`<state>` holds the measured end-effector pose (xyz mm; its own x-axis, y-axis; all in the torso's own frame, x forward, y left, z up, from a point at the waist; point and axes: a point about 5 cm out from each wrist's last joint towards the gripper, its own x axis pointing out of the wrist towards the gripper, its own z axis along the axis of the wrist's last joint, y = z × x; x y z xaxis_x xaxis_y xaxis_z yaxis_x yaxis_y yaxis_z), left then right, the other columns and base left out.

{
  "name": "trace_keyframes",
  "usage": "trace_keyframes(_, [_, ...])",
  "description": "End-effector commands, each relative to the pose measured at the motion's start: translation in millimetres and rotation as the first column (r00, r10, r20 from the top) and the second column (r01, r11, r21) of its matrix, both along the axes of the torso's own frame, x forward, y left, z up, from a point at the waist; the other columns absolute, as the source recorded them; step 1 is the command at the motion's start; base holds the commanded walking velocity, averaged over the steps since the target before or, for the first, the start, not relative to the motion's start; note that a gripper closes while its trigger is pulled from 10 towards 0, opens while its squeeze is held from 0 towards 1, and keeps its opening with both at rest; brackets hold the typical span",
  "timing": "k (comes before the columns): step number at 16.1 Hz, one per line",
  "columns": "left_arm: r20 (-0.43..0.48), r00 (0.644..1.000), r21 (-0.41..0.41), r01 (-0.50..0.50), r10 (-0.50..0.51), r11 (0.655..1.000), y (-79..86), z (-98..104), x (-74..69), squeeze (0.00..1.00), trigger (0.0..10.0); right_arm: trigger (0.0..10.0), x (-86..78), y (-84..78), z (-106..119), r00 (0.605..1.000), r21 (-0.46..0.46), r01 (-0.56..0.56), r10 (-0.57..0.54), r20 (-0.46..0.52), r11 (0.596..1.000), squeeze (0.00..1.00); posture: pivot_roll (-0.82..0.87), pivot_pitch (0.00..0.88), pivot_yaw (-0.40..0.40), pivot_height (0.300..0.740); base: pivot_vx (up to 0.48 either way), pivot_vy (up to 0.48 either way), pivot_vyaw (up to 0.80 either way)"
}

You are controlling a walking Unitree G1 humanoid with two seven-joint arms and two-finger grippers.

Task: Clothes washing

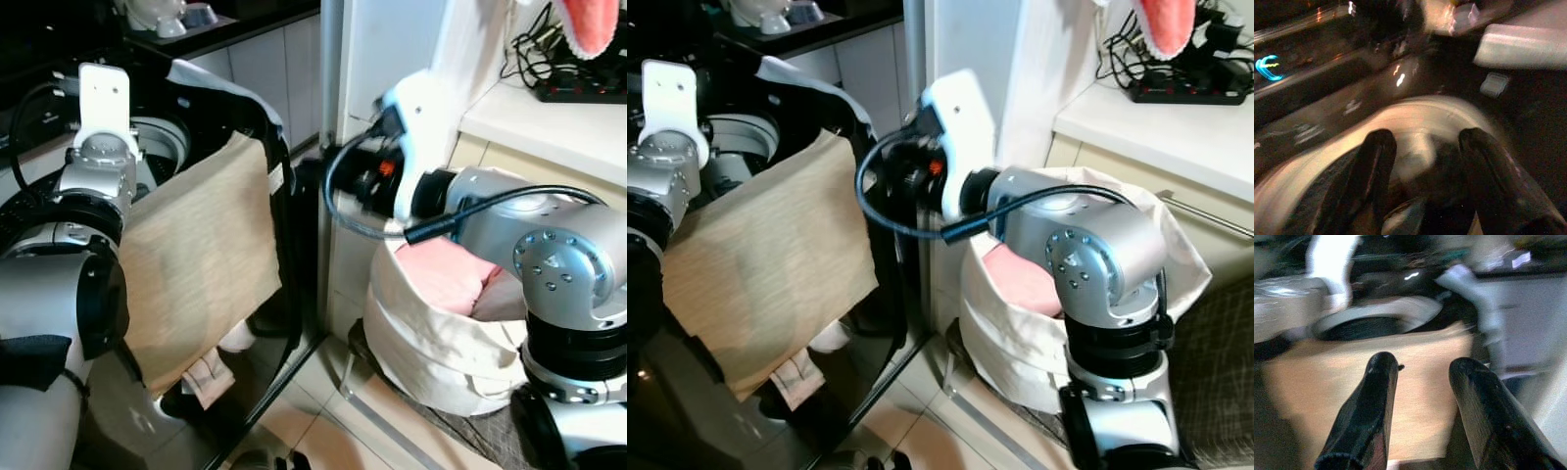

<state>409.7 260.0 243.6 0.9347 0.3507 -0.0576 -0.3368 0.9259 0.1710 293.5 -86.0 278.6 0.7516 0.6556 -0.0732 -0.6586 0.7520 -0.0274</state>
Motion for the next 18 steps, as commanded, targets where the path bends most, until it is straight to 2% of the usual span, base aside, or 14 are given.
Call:
trace_keyframes(1, [0.147, 0.985, -0.105, 0.111, -0.095, 0.988, -17.3, 23.3, 6.7, 0.00, 10.0, 10.0, 6.3, -10.1, -2.8, 0.988, 0.004, 0.139, -0.139, 0.069, 0.990, 0.00, -0.08, 0.000, 0.097, 0.740, 0.000, 0.000, 0.00])
trace_keyframes(2, [0.193, 0.971, -0.182, 0.176, -0.141, 0.967, -26.2, 23.0, 8.4, 0.00, 10.0, 10.0, 7.7, -16.1, -5.5, 0.972, 0.023, 0.213, -0.215, 0.098, 0.977, 0.00, -0.08, 0.000, 0.099, 0.740, 0.000, 0.000, 0.00])
trace_keyframes(3, [0.293, 0.913, -0.292, 0.370, -0.285, 0.882, -51.9, 4.8, 6.6, 0.00, 10.0, 10.0, 6.0, -32.6, -24.2, 0.926, 0.023, 0.360, -0.361, 0.108, 0.933, 0.00, -0.07, 0.000, 0.090, 0.740, 0.000, 0.000, 0.00])
trace_keyframes(4, [0.315, 0.893, -0.285, 0.411, -0.321, 0.866, -58.3, -2.8, 3.2, 0.00, 10.0, 10.0, 3.9, -36.7, -31.4, 0.915, 0.010, 0.389, -0.387, 0.111, 0.921, 0.00, -0.07, 0.000, 0.092, 0.740, 0.000, 0.000, 0.00])
trace_keyframes(5, [0.336, 0.861, -0.192, 0.460, -0.382, 0.867, -68.4, -24.6, -17.5, 0.00, 10.0, 10.0, -6.7, -41.7, -48.5, 0.912, 0.045, 0.399, -0.401, 0.084, 0.916, 0.00, -0.07, 0.000, 0.086, 0.740, 0.000, 0.000, 0.00])
trace_keyframes(7, [0.333, 0.839, -0.110, 0.488, -0.430, 0.866, -76.8, -41.4, -44.4, 0.00, 10.0, 10.0, -16.9, -43.7, -61.4, 0.914, 0.076, 0.397, -0.402, 0.063, 0.915, 0.00, -0.06, 0.000, 0.074, 0.740, 0.000, 0.000, 0.00])
trace_keyframes(8, [0.321, 0.834, -0.084, 0.497, -0.449, 0.863, -78.7, -48.8, -57.6, 0.00, 10.0, 10.0, -20.4, -44.1, -67.4, 0.915, 0.074, 0.396, -0.400, 0.051, 0.915, 0.00, -0.05, 0.000, 0.067, 0.740, 0.000, -0.266, 0.00])
trace_keyframes(9, [0.285, 0.833, -0.046, 0.506, -0.474, 0.861, -78.2, -63.9, -88.4, 0.00, 10.0, 10.0, -24.2, -48.1, -82.2, 0.908, 0.063, 0.417, -0.419, 0.024, 0.907, 0.00, -0.03, 0.000, 0.050, 0.740, 0.000, -0.480, 0.00])
trace_keyframes(10, [0.250, 0.839, -0.017, 0.503, -0.484, 0.864, -77.4, -70.8, -102.5, 0.00, 10.0, 10.0, -24.1, -51.1, -87.5, 0.902, 0.059, 0.430, -0.432, 0.016, 0.901, 0.00, -0.02, 0.000, 0.047, 0.740, 0.000, -0.480, 0.00])
trace_keyframes(12, [0.208, 0.847, -0.039, 0.508, -0.490, 0.861, -80.1, -76.9, -117.9, 0.00, 10.0, 10.0, -24.3, -52.9, -90.5, 0.897, 0.072, 0.440, -0.442, 0.011, 0.895, 0.00, -0.02, 0.000, 0.042, 0.740, 0.000, -0.480, 0.00])
trace_keyframes(13, [0.189, 0.848, -0.024, 0.509, -0.496, 0.861, -82.8, -78.9, -124.9, 0.00, 10.0, 10.0, -24.7, -53.7, -92.0, 0.897, 0.079, 0.441, -0.443, 0.005, 0.894, 0.00, -0.01, 0.000, 0.040, 0.740, 0.000, -0.480, 0.00])
trace_keyframes(14, [0.188, 0.848, -0.027, 0.508, -0.495, 0.861, -84.2, -79.5, -127.6, 0.00, 10.0, 10.0, -25.2, -53.8, -93.0, 0.898, 0.080, 0.438, -0.440, 0.000, 0.895, 0.00, -0.01, 0.000, 0.039, 0.740, 0.000, -0.480, 0.00])
trace_keyframes(16, [0.157, 0.840, 0.009, 0.525, -0.520, 0.851, -89.3, -77.1, -135.6, 0.00, 10.0, 10.0, -28.8, -49.9, -95.4, 0.921, 0.072, 0.388, -0.389, 0.003, 0.919, 0.00, 0.00, 0.000, 0.038, 0.740, 0.000, -0.240, 0.40])
trace_keyframes(18, [0.101, 0.866, -0.038, 0.495, -0.490, 0.868, -85.8, -81.3, -138.8, 0.00, 10.0, 10.0, -33.4, -43.5, -98.7, 0.943, 0.062, 0.333, -0.334, -0.003, 0.941, 0.00, 0.00, 0.000, 0.047, 0.740, 0.000, 0.000, 0.80])
